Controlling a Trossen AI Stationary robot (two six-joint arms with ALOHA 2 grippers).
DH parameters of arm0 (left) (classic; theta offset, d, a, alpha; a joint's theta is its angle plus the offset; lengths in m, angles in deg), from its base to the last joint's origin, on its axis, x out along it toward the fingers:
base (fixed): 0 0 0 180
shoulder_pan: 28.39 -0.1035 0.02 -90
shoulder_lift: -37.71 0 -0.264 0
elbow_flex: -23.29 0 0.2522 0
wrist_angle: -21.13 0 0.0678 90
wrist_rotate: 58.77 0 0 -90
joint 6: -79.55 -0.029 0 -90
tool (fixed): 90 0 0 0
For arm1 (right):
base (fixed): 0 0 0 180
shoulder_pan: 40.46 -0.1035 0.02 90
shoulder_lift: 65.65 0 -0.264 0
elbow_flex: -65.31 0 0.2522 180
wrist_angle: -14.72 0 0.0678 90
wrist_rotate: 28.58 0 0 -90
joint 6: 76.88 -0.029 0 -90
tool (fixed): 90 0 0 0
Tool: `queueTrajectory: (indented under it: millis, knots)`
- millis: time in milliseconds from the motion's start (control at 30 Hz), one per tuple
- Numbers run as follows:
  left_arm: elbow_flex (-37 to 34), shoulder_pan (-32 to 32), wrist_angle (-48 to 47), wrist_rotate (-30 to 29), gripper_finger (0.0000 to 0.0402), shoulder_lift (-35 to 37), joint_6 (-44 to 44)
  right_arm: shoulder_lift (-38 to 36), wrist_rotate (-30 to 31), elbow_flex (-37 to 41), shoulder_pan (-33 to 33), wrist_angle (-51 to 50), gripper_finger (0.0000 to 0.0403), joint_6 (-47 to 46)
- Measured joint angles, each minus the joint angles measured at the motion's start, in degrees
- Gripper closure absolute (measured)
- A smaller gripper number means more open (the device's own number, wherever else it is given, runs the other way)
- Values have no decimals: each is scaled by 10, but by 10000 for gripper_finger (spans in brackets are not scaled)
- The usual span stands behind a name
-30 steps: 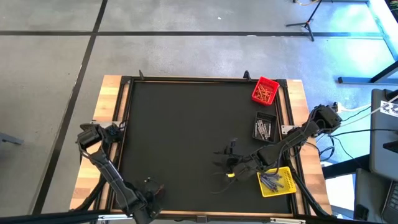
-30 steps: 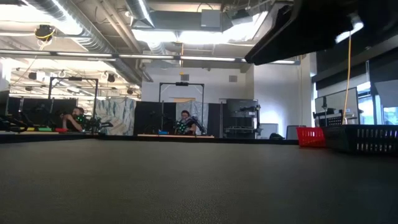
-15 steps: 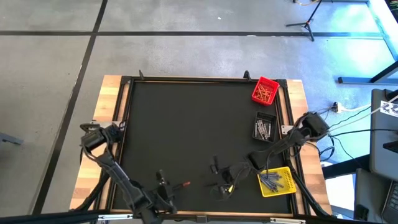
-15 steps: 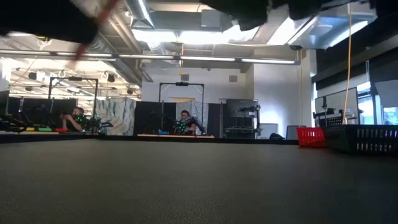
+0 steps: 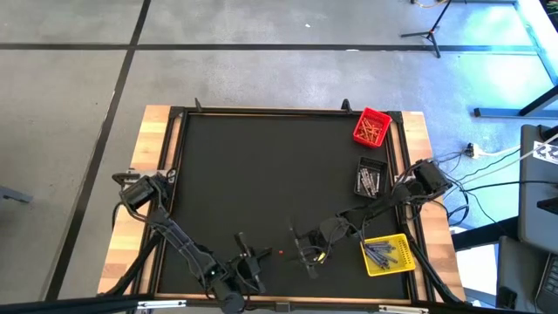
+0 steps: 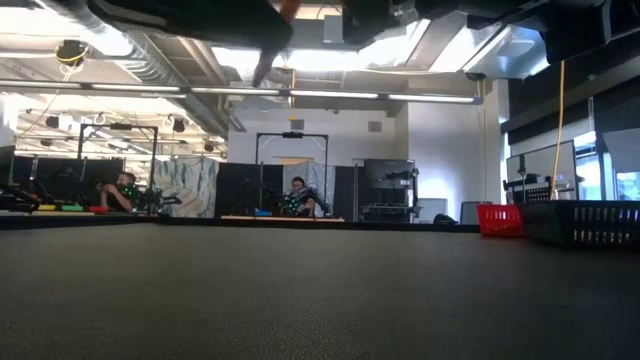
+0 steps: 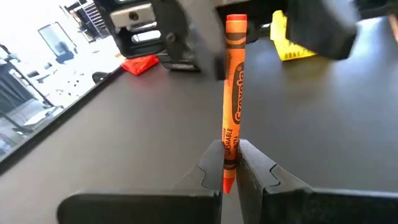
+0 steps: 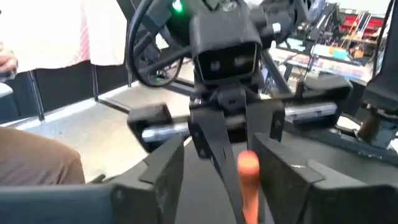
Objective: Sort crayons
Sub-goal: Put the orange crayon into the red bin
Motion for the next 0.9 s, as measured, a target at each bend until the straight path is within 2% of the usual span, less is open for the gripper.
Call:
queueTrajectory:
  millis: [100, 267, 300, 433, 567, 733, 900]
  knots:
    - [0, -6, 3, 1, 390, 0, -13, 0, 1, 0, 0, 4, 265, 13]
    - [0, -10, 4, 13, 390, 0, -14, 0, 25, 0, 1, -23, 380, 35]
    - [0, -11, 4, 14, 390, 0, -13, -1, 28, 0, 1, -26, 388, 43]
    - [0, -15, 4, 32, 373, 0, -12, -10, 42, 0, 0, -52, 371, 48]
    - [1, -20, 4, 61, 330, 1, -6, -51, 69, 0, 6, -165, 386, 31]
    - [1, -24, -13, 97, 289, 1, 21, -119, 211, 0, 7, -335, 384, 17]
    - [1, -23, -17, 110, 283, 1, 19, -203, 346, 0, 26, -540, 378, -31]
